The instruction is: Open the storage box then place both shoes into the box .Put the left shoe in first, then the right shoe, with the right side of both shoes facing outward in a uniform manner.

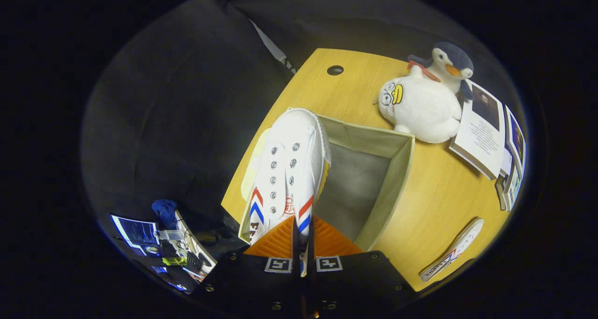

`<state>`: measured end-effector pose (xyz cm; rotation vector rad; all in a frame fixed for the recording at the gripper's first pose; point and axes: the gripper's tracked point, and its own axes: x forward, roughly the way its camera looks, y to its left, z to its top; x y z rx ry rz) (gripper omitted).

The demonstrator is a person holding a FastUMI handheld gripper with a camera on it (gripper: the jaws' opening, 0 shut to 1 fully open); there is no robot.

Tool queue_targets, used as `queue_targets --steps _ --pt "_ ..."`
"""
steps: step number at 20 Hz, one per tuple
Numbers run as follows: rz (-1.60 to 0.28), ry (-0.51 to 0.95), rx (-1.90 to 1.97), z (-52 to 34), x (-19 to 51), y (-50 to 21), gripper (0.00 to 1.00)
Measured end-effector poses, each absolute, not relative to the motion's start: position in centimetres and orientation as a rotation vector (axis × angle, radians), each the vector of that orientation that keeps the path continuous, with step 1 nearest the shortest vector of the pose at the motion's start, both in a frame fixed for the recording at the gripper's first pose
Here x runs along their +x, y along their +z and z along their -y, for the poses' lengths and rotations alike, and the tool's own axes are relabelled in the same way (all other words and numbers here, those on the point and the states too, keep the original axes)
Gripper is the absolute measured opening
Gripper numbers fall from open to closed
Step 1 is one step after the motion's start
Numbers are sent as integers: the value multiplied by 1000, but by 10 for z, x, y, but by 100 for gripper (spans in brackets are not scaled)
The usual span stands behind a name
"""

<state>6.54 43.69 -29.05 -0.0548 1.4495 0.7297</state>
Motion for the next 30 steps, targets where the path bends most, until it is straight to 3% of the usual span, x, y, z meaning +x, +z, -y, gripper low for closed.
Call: queue_targets --steps 3,4,7,13,30 --pt "-1450 754 -46 -441 60 -285 6" --pt "-1436 773 -44 -444 61 -281 25" --pt "-1368 776 -84 -433 79 -265 99" --pt "-1336 745 -16 -413 95 -245 98" --pt "-1304 563 139 -240 85 -225 97"
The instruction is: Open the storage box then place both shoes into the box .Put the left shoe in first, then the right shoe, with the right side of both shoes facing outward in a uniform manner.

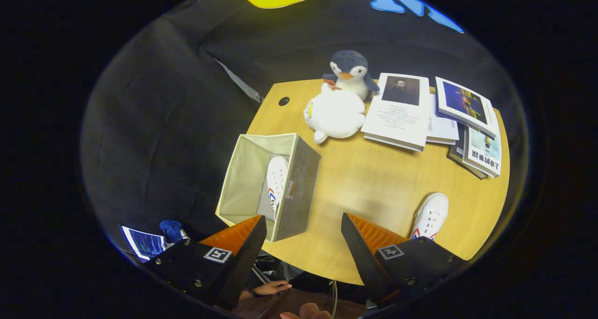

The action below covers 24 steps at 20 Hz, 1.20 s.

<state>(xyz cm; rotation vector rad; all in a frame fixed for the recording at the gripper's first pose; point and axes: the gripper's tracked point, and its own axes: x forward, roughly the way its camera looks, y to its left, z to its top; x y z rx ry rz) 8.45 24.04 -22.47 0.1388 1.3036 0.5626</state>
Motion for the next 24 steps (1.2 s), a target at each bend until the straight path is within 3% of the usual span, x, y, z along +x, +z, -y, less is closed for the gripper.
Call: queue_targets --steps 16,24 --pt "-1391 239 283 -72 64 -305 97" --pt "-1449 163 298 -20 47 -356 96"
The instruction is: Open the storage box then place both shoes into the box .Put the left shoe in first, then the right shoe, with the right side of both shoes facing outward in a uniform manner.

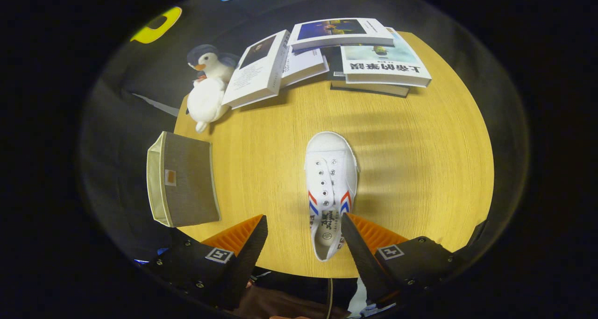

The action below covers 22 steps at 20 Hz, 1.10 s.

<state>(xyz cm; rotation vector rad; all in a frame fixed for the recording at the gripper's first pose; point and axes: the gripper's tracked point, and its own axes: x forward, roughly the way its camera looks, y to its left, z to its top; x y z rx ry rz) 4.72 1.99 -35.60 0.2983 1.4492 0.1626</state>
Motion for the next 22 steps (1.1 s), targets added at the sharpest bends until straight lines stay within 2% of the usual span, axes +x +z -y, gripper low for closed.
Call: queue_targets --steps 10,12,15,16,17,18,19,20,21,22 --pt "-1563 87 218 25 31 -432 94" --pt "-1575 85 203 26 31 -443 84" --pt "-1580 98 165 23 32 -458 84" --pt "-1583 118 164 18 31 -460 72" --pt "-1584 127 166 16 33 -461 69" --pt "-1581 160 199 6 32 -467 56" --pt "-1581 159 190 7 33 -472 52" --pt "-1593 183 136 12 30 -466 33" --pt "-1579 178 162 8 30 -471 33" --pt "-1577 156 187 12 33 -468 15"
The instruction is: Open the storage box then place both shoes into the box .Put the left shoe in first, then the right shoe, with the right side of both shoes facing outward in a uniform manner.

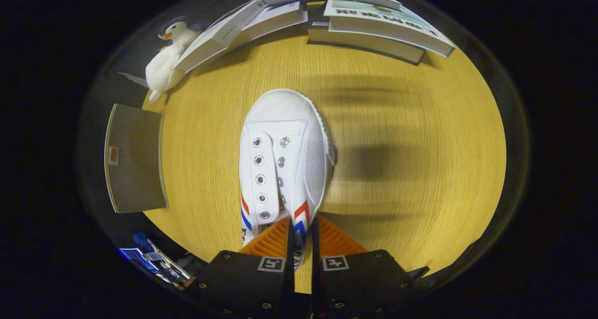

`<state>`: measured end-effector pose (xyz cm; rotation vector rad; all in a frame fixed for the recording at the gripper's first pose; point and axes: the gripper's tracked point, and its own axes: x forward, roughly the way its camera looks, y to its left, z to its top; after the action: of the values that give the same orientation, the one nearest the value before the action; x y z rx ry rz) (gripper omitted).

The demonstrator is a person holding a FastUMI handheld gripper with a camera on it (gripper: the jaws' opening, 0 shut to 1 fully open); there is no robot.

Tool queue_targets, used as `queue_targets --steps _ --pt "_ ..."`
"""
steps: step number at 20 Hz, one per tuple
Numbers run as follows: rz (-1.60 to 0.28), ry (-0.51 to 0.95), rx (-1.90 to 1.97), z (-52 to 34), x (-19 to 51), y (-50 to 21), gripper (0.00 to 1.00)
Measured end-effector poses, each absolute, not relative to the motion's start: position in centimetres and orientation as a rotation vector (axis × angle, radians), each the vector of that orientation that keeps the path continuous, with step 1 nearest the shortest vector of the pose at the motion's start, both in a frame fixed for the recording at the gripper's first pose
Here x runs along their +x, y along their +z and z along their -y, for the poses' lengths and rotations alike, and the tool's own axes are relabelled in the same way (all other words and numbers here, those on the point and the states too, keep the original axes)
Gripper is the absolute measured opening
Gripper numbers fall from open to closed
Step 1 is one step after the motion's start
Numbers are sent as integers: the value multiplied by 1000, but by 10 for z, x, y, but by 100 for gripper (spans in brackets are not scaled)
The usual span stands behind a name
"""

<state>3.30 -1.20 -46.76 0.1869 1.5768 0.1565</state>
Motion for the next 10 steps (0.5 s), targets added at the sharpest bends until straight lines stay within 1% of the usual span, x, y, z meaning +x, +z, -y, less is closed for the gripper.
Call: queue_targets --steps 1,5,10 --pt "-1590 148 209 18 37 -455 4" --pt "-1597 166 229 10 31 -451 4" --pt "-1570 199 210 -7 34 -416 4"
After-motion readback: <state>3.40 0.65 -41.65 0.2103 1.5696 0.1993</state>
